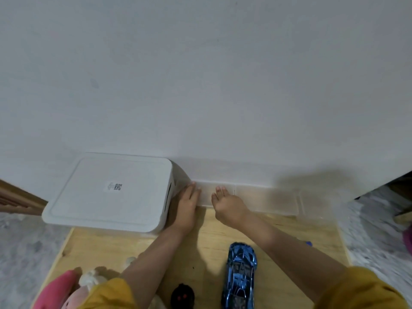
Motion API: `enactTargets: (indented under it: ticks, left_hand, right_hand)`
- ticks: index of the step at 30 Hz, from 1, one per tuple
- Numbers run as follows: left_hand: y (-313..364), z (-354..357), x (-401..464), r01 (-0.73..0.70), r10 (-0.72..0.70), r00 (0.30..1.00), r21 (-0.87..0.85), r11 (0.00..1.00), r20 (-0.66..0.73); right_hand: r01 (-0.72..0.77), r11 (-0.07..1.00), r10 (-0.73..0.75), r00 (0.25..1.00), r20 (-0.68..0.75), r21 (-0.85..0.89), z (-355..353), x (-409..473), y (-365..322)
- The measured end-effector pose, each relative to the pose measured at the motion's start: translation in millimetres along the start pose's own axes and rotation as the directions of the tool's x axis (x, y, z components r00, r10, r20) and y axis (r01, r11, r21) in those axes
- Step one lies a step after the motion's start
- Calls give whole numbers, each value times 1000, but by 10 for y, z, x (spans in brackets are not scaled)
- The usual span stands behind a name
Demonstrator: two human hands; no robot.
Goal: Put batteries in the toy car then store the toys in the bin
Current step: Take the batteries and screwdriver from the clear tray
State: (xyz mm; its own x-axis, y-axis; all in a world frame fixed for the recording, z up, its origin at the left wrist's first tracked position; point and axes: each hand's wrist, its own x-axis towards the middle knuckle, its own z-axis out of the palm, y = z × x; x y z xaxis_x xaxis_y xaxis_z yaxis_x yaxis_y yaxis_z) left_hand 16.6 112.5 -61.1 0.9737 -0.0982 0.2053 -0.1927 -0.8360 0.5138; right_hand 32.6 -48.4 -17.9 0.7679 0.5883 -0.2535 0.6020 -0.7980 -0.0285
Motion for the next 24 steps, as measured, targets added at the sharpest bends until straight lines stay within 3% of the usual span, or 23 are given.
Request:
enactTargets:
  ticks: [5, 14, 17, 21, 24]
  left_hand:
    - [19, -19, 30, -33, 31, 999, 70, 997, 36]
    - [111, -188, 131, -31, 40, 999, 235, 972, -32]
    - [138, -193, 80, 2, 10, 997, 168, 986, -75]
    - [220, -215, 10, -10, 35, 991, 188, 982, -127]
    - [190, -213, -8, -35, 58, 991, 183, 982, -119]
  right_hand:
    - [-3, 999, 10, 991, 133, -50, -157, 28, -1]
    - [26, 993, -22, 999, -35, 112, -490, 2, 224]
    - [27, 982, 9, 983, -185, 187, -448, -94, 285]
    - [23, 981, 92, 823, -560, 194, -406, -181, 322]
    - [-53, 939, 259, 761, -595, 340, -396, -160, 288]
